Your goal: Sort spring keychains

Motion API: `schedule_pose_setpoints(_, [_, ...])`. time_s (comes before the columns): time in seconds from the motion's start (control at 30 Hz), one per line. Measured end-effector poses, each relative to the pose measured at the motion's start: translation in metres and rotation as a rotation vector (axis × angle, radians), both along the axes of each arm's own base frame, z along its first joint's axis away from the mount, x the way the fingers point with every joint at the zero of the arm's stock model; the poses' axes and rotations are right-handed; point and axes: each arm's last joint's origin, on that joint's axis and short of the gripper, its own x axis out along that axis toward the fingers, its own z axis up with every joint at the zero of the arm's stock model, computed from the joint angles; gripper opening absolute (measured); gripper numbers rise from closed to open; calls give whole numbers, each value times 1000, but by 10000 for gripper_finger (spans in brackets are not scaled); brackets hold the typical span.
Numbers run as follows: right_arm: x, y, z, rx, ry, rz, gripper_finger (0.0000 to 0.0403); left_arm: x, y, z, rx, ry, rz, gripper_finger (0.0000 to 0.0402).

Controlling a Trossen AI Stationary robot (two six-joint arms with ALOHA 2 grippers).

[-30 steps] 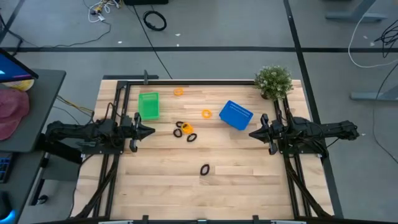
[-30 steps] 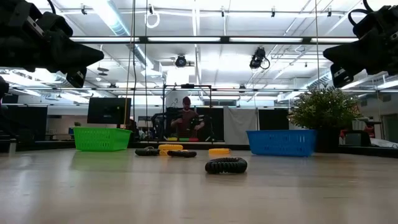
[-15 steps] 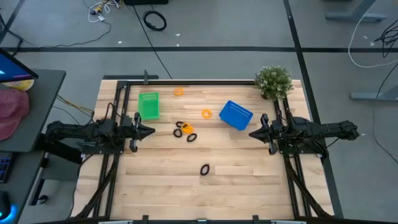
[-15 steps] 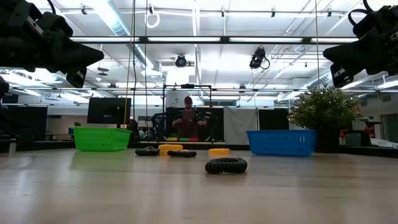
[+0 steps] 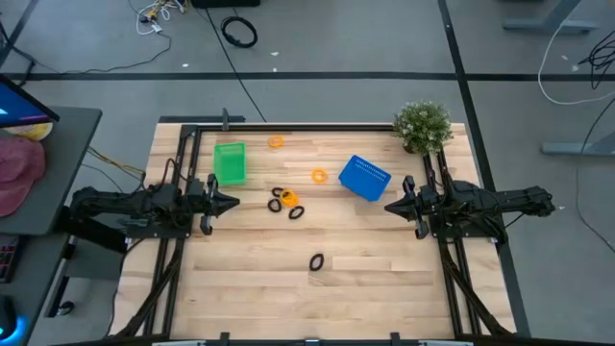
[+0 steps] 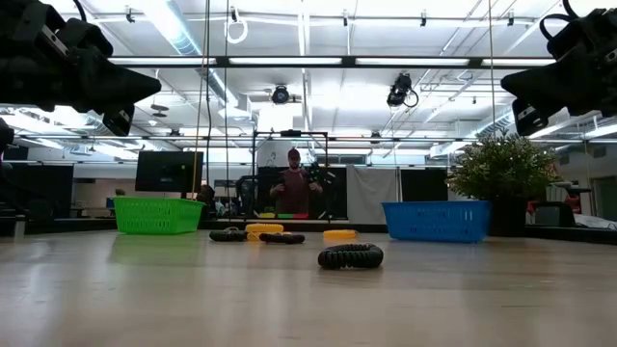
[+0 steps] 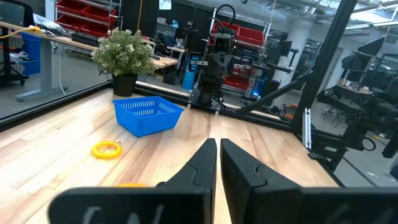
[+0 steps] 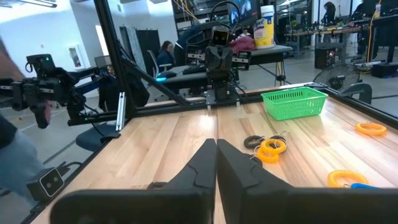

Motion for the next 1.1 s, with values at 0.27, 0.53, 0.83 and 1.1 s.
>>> schedule_pose_setpoints(0.27, [0, 0, 0, 0, 0, 0, 18, -4, 3, 23, -101, -248, 82, 25])
schedule_pose_setpoints(0.53, [0, 0, 0, 0, 0, 0, 18, -25, 6, 60, -26, -679, 150, 25])
schedule_pose_setpoints(0.83, [0, 0, 0, 0, 0, 0, 18, -37, 9, 76, 204, -805, 233, 10])
schedule_pose_setpoints(1.1, [0, 0, 0, 0, 0, 0, 18, -22, 7, 149, 365, -636, 105, 3])
